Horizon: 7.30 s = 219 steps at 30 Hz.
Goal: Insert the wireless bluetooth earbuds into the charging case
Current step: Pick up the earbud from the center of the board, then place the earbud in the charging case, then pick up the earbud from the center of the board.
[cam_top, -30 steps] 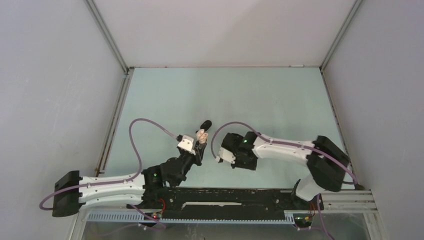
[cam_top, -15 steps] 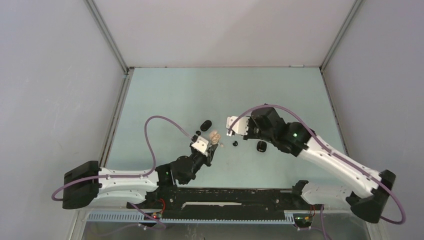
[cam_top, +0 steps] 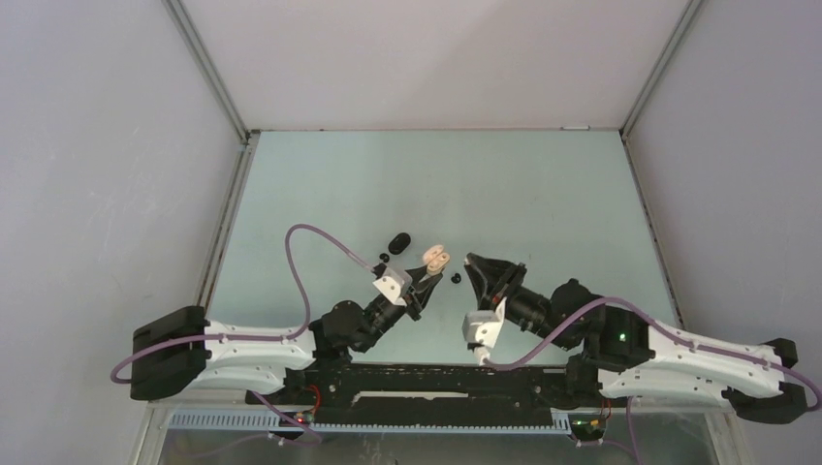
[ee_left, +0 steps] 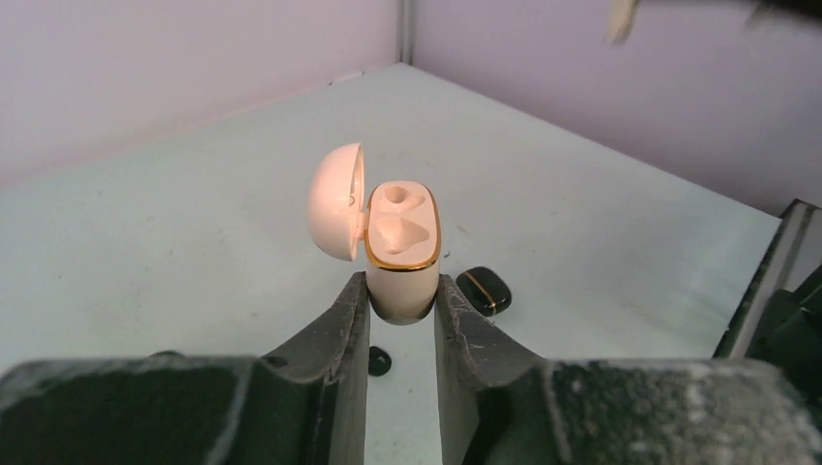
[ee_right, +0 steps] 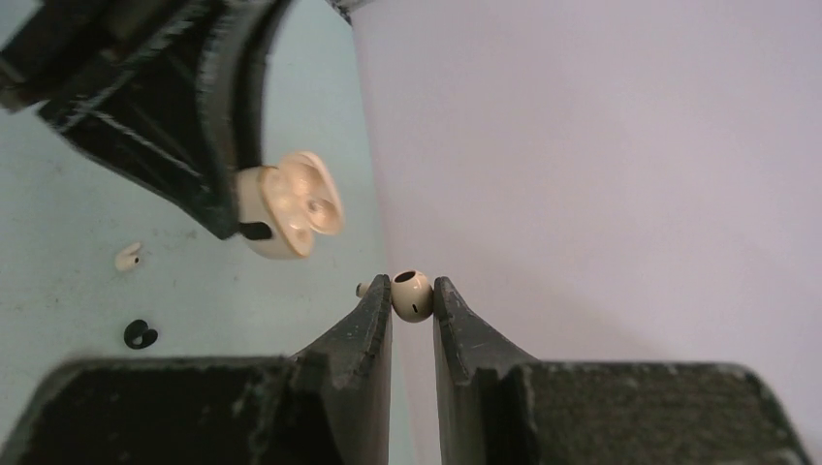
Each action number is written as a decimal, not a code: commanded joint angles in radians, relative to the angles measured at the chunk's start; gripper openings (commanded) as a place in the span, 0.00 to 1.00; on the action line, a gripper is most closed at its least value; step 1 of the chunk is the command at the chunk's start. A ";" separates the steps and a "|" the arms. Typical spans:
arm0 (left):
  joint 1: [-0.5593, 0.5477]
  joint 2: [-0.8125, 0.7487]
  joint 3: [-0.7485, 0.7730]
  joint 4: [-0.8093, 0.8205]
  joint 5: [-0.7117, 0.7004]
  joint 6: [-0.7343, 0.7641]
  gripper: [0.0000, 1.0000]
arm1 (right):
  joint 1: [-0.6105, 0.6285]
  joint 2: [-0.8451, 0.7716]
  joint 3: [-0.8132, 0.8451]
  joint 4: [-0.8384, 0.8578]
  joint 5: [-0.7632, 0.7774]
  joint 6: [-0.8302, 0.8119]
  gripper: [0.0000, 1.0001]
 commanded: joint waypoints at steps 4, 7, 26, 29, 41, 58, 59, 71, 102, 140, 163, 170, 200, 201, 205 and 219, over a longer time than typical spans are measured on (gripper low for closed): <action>-0.014 0.010 0.015 0.150 0.127 0.108 0.00 | 0.105 0.024 -0.077 0.229 0.122 -0.104 0.00; -0.019 0.003 0.012 0.150 0.148 0.113 0.00 | 0.105 0.024 -0.096 0.248 0.114 -0.109 0.00; -0.035 -0.020 -0.006 0.159 0.205 0.133 0.00 | 0.058 0.018 -0.104 0.088 0.064 -0.039 0.00; -0.035 -0.022 -0.006 0.162 0.208 0.131 0.00 | 0.054 0.013 -0.104 0.064 0.053 -0.033 0.00; -0.035 -0.011 -0.010 0.177 0.234 0.129 0.00 | 0.029 0.043 -0.104 0.057 0.030 -0.021 0.00; -0.035 0.002 -0.023 0.204 0.215 0.136 0.00 | 0.019 0.049 -0.104 0.032 0.017 0.004 0.07; -0.035 0.002 -0.023 0.208 0.215 0.137 0.00 | 0.018 0.047 -0.104 0.029 0.017 0.004 0.12; -0.034 0.030 -0.038 0.253 0.211 0.133 0.00 | 0.013 0.065 -0.044 0.007 0.011 0.045 0.36; -0.034 0.044 -0.093 0.448 0.440 -0.002 0.00 | -0.760 0.353 0.478 -0.950 -1.317 0.394 0.61; -0.033 0.111 -0.018 0.544 0.450 -0.108 0.00 | -0.805 0.355 0.315 -0.625 -1.519 0.748 0.44; -0.032 0.177 0.029 0.521 0.396 -0.188 0.37 | -0.812 0.343 0.292 -0.602 -1.524 0.750 0.26; -0.032 0.167 0.059 0.436 0.405 -0.182 0.32 | -0.812 0.342 0.292 -0.608 -1.517 0.745 0.26; -0.014 0.120 -0.011 0.334 0.577 -0.080 0.00 | -0.848 0.404 0.292 -0.485 -1.430 0.936 0.68; -0.015 0.117 -0.014 0.334 0.577 -0.077 0.00 | -0.852 0.406 0.292 -0.483 -1.425 0.938 0.68; -0.015 0.112 -0.032 0.334 0.535 -0.079 0.00 | -0.889 0.408 0.327 -0.454 -1.501 0.965 0.68; 0.008 -0.202 -0.257 0.237 0.271 -0.127 0.00 | -0.913 0.778 0.412 -0.514 -1.114 0.665 0.33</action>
